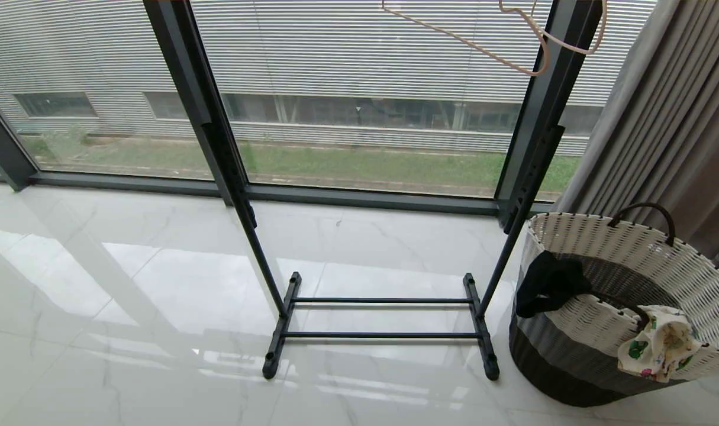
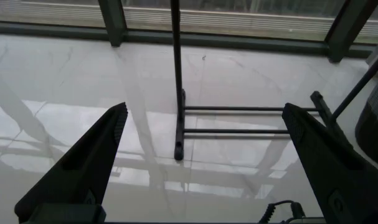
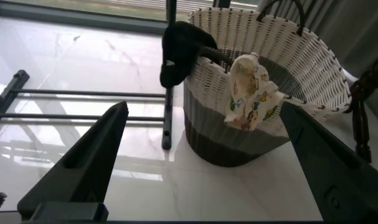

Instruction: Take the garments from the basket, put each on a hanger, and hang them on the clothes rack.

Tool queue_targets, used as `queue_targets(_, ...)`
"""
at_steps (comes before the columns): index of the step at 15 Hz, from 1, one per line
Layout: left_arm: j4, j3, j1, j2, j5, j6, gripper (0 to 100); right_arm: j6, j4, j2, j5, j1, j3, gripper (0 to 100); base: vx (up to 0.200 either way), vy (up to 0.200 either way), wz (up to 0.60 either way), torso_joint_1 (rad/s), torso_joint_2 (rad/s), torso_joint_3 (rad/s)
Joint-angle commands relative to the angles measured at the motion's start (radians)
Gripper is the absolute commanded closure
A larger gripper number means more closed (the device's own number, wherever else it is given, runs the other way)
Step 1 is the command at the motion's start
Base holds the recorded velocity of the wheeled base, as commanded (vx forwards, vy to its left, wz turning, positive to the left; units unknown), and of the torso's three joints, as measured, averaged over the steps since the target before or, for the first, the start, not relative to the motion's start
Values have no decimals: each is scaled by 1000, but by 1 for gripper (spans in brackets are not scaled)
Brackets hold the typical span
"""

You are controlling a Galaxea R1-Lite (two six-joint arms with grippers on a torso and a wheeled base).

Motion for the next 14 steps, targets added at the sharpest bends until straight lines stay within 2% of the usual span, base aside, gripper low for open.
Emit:
queue_targets(1, -1, 0, 0, 1, 1, 0, 0, 0, 0, 0, 0, 1, 0, 0, 0, -200, 0, 2, 2, 7)
queue_targets(9, -1, 0, 0, 1, 6, 2, 0, 4, 2, 0, 2, 1, 0, 0, 0, -200, 0, 2, 2, 4)
queue_targets(11, -1, 0, 0, 1, 6, -1, 0, 9, 2, 0, 2, 1, 0, 0, 200, -200, 0, 5, 2, 2)
queue_targets(14, -1, 0, -1, 1, 7, -3, 0, 9, 2, 0, 2, 1, 0, 0, 200, 0, 0, 2, 1, 9)
